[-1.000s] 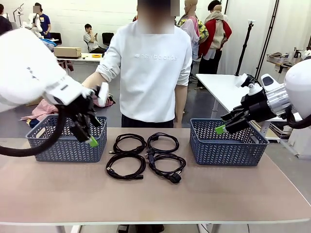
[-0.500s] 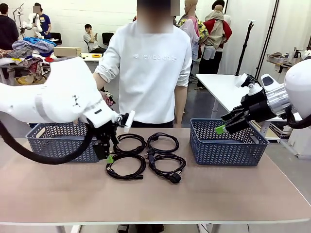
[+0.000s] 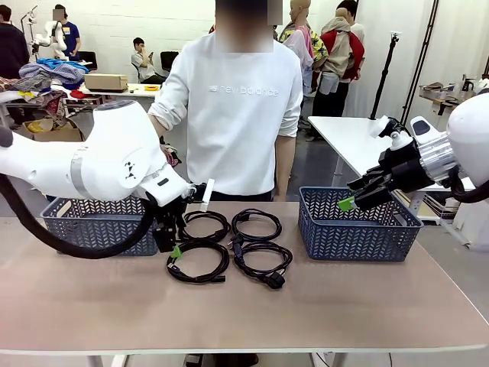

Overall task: Organize the cables according to human instructions.
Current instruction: Pick up a bundle of cables and place it in the basket indicated by the human.

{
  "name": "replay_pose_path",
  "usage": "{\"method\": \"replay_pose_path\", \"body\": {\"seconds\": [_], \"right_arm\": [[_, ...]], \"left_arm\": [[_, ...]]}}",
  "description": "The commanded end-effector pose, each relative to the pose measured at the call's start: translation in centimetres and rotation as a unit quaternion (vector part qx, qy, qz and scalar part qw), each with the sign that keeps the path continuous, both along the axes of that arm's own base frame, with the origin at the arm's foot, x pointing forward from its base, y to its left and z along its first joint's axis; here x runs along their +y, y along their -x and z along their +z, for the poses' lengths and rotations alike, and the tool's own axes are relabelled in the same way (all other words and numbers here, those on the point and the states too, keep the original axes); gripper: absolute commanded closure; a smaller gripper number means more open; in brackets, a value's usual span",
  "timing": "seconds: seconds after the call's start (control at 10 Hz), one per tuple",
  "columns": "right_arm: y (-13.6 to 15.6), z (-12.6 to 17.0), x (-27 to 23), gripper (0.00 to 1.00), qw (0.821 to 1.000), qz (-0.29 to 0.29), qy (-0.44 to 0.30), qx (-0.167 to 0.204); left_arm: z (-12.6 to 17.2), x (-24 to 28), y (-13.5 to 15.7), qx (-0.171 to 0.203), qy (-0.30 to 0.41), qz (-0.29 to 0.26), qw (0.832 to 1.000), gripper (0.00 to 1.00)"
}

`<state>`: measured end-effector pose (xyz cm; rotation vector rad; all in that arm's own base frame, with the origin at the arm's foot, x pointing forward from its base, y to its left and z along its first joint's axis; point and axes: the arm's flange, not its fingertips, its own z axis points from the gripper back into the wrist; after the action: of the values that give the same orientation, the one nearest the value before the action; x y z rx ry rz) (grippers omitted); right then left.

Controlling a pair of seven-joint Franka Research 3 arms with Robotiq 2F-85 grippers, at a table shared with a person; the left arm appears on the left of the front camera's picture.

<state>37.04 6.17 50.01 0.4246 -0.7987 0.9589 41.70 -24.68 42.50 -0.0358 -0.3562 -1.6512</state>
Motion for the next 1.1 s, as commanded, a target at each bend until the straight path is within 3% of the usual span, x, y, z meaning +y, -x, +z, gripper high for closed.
{"method": "replay_pose_path", "body": {"seconds": [0.0,0.4,1.0], "right_arm": [[-0.4,-0.2,-0.1,0.00,1.000,0.011,-0.008,-0.007],[-0.4,-0.2,-0.1,0.00,1.000,0.011,-0.008,-0.007],[-0.4,-0.2,-0.1,0.00,1.000,0.011,-0.008,-0.007]], "left_arm": [[-0.1,-0.2,0.3,0.000,0.000,-0.013,1.000,0.00],[-1.3,-1.2,-0.3,-0.003,-0.014,-0.006,1.000,0.00],[-6.6,-4.5,-1.6,0.097,-0.056,-0.024,0.993,0.00]]}}
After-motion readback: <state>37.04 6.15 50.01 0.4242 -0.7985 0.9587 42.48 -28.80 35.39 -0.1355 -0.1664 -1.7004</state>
